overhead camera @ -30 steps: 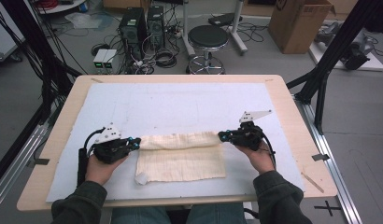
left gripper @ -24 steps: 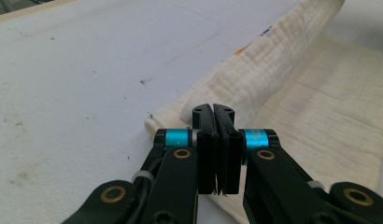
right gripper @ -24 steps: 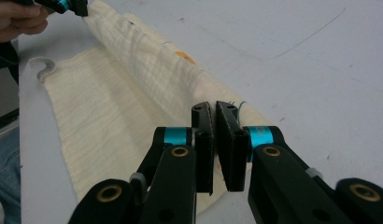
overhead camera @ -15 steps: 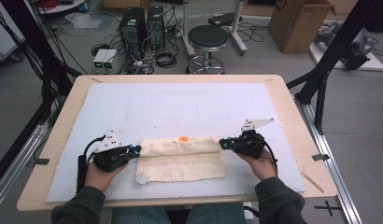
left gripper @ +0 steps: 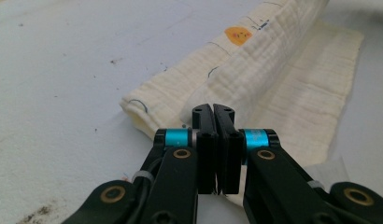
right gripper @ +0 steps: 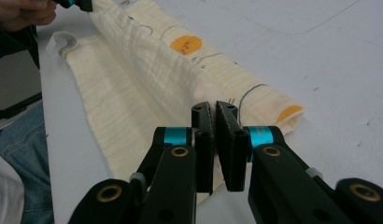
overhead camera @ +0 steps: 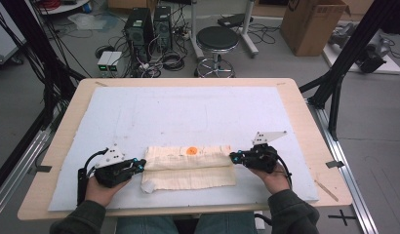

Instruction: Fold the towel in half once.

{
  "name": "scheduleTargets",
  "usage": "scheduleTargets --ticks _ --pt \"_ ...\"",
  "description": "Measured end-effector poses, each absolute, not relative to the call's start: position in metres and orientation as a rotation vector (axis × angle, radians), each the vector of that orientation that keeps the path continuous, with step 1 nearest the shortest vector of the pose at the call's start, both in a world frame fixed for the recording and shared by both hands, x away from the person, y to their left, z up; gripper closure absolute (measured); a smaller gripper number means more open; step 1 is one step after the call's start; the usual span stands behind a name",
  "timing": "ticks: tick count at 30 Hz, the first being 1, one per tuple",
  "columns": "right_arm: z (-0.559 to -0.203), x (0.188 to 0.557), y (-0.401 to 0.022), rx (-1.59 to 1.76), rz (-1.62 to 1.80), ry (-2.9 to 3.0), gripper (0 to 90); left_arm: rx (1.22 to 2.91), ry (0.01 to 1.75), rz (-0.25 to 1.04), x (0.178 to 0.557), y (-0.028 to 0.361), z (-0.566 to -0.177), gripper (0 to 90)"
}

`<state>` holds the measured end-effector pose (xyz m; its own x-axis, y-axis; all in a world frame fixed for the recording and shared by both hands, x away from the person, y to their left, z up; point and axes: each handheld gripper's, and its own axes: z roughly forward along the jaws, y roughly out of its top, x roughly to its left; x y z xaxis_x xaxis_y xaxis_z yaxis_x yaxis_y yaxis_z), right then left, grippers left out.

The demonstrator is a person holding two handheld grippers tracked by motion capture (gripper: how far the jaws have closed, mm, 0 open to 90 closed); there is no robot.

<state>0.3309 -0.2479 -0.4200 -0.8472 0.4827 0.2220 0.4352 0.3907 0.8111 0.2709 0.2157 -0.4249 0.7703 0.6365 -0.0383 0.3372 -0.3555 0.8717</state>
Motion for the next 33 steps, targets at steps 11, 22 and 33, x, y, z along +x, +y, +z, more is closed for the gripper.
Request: scheduleTargets --ticks 11,22,33 --pt "-0.424 0.323 -0.248 0.845 1.451 2.614 85.3 1.998 0.698 0.359 0.262 0.215 -0.428 87.4" --pt "-0.421 0.312 -0.253 0.834 1.510 2.626 74.7 1.922 0.688 0.337 0.255 0.224 -0.419 70.8" --pt "-0.427 0.310 -0.238 0.759 1.455 2.705 72.9 1.970 0.687 0.286 0.265 0.207 -0.426 73.5"
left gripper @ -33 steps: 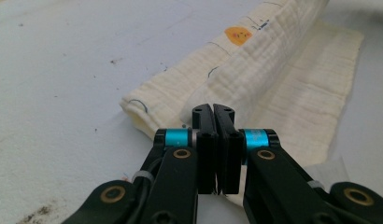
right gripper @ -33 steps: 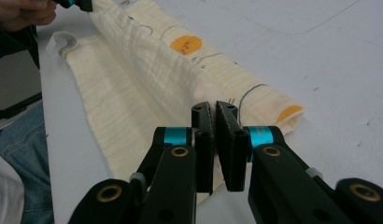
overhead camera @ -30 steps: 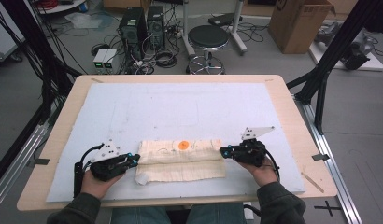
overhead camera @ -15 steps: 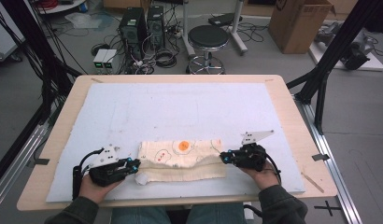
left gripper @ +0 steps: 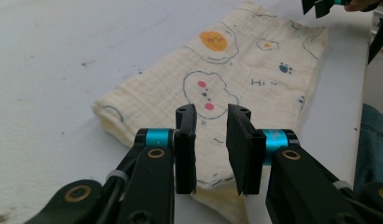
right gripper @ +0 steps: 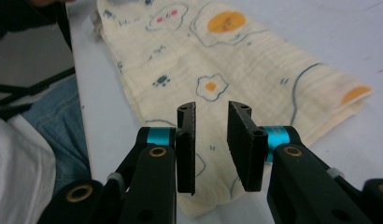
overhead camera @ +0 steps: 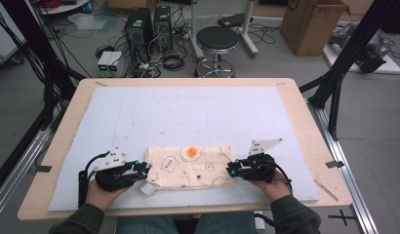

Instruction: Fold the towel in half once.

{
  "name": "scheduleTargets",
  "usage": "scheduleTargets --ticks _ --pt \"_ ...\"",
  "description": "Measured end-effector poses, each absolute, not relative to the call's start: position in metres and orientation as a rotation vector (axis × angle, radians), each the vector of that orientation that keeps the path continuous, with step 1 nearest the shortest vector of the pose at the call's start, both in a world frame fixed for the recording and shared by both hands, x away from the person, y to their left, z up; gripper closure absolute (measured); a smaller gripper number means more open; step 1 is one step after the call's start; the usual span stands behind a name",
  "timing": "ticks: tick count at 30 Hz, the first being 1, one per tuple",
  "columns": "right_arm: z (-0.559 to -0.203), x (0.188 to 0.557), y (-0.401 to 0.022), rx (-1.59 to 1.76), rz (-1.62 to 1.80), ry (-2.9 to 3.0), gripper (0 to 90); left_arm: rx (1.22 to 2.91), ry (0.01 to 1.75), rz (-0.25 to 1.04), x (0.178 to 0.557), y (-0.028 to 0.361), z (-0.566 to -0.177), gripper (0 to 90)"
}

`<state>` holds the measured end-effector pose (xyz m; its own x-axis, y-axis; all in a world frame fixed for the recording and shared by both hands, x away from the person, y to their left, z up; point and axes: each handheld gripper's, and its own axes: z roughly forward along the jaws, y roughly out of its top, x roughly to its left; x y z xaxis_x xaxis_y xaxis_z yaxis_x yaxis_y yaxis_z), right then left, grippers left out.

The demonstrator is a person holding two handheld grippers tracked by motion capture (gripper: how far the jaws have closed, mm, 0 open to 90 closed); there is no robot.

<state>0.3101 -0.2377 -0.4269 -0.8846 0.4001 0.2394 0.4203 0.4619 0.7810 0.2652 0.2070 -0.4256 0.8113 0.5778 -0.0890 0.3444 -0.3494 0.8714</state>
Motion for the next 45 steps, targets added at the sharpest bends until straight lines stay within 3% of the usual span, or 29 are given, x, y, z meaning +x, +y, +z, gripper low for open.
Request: scheduleTargets --ticks 12,30,36,45 --pt "-0.437 0.307 -0.234 -0.672 -1.318 -2.736 74.0 2.106 0.646 0.224 0.262 0.203 -0.438 75.6" --pt "-0.443 0.299 -0.235 -0.633 -1.270 -2.775 72.6 2.145 0.648 0.206 0.260 0.205 -0.444 73.8" --pt "-0.434 0.300 -0.233 -0.617 -1.347 -2.743 65.4 2.067 0.656 0.198 0.261 0.208 -0.433 67.7" --pt "-0.414 0.319 -0.236 -0.687 -1.467 -2.725 62.1 1.984 0.694 0.227 0.280 0.210 -0.415 59.5"
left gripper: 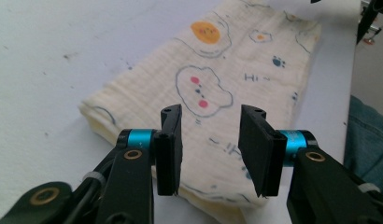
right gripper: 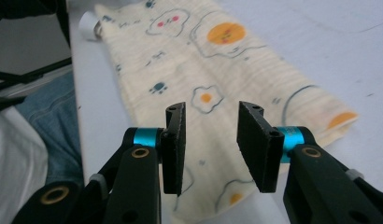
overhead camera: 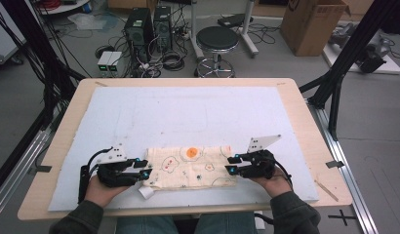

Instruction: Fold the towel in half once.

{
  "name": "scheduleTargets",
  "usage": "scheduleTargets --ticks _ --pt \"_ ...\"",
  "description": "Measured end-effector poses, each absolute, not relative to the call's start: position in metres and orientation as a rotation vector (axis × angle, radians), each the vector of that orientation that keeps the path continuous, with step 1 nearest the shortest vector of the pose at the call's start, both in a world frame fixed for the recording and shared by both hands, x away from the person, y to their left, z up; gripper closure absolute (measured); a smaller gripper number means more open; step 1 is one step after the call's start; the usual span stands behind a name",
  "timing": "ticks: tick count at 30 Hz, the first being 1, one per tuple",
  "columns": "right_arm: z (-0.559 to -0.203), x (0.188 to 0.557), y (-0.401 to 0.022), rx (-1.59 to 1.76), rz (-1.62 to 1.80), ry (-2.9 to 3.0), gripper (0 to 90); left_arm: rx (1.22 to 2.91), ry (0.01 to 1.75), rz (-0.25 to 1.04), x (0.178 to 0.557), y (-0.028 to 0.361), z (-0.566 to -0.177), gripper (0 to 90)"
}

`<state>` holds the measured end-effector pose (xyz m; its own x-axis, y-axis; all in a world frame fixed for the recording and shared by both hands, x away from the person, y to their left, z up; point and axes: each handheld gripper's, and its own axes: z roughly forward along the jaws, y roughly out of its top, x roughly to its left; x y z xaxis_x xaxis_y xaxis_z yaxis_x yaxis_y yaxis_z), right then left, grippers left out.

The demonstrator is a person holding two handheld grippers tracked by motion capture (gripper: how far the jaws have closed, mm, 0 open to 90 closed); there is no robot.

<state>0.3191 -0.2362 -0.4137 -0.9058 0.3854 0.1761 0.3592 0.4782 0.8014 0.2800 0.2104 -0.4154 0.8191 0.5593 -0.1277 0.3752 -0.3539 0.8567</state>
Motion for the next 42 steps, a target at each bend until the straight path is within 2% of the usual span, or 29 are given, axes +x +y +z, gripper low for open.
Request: scheduleTargets --ticks 11,20,26,29,32,38,42 --pt "-0.403 0.352 -0.232 0.756 1.422 2.602 62.0 1.945 0.786 0.314 0.309 0.207 -0.409 55.8" --pt "-0.414 0.381 -0.228 0.886 1.376 2.561 62.3 1.927 0.897 0.350 0.344 0.199 -0.416 54.4" --pt "-0.425 0.393 -0.227 0.952 1.360 2.586 62.2 1.958 0.978 0.287 0.359 0.198 -0.431 49.8" --pt "-0.430 0.397 -0.226 0.968 1.328 2.616 62.3 1.978 0.981 0.277 0.361 0.197 -0.434 50.2" --pt "-0.435 0.400 -0.226 0.985 1.300 2.641 64.1 2.011 0.987 0.266 0.362 0.198 -0.437 55.7" --pt "-0.439 0.401 -0.226 0.978 1.264 2.693 73.0 2.062 0.960 0.253 0.362 0.196 -0.441 73.1" --pt "-0.441 0.401 -0.225 0.972 1.249 2.712 82.4 2.078 0.945 0.246 0.361 0.195 -0.441 83.2"
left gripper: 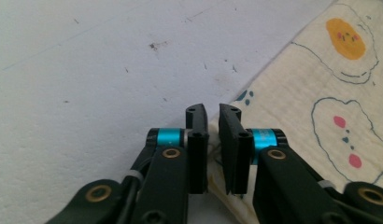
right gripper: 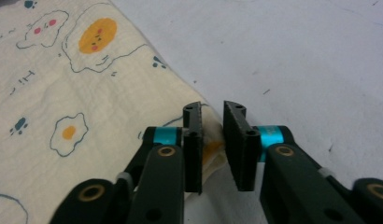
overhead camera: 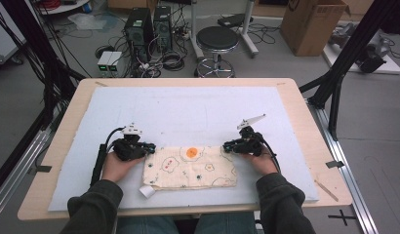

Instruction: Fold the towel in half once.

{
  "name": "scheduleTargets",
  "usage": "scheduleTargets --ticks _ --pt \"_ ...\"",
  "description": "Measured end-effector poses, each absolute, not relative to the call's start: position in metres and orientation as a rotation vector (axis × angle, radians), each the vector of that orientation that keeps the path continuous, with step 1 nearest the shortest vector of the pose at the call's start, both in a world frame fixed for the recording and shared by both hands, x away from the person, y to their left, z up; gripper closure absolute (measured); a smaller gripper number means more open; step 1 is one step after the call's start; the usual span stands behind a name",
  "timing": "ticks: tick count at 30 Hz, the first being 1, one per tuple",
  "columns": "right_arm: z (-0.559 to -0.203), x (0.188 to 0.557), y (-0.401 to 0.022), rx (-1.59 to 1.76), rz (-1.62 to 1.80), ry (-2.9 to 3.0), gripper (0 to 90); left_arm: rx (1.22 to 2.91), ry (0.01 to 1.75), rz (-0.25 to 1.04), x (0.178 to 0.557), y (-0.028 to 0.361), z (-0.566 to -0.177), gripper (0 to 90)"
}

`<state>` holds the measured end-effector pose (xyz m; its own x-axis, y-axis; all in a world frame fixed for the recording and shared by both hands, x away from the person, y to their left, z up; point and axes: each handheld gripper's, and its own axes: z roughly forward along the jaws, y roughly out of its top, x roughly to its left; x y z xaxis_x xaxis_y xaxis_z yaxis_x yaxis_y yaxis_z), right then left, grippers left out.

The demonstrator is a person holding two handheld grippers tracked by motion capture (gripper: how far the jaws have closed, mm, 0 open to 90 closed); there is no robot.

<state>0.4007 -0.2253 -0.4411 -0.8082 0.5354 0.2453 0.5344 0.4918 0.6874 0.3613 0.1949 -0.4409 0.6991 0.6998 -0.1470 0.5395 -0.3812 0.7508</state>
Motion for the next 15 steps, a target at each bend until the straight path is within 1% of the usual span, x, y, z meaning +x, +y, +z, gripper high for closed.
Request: scheduleTargets --ticks 4,11,15 --pt "-0.438 0.399 -0.226 0.963 1.239 2.708 85.6 2.078 0.946 0.266 0.360 0.196 -0.439 85.6" --pt "-0.427 0.394 -0.230 0.943 1.265 2.634 86.0 2.009 0.946 0.317 0.358 0.199 -0.432 86.0" --pt "-0.426 0.396 -0.230 0.947 1.254 2.612 86.0 2.011 0.958 0.320 0.360 0.199 -0.434 86.1"
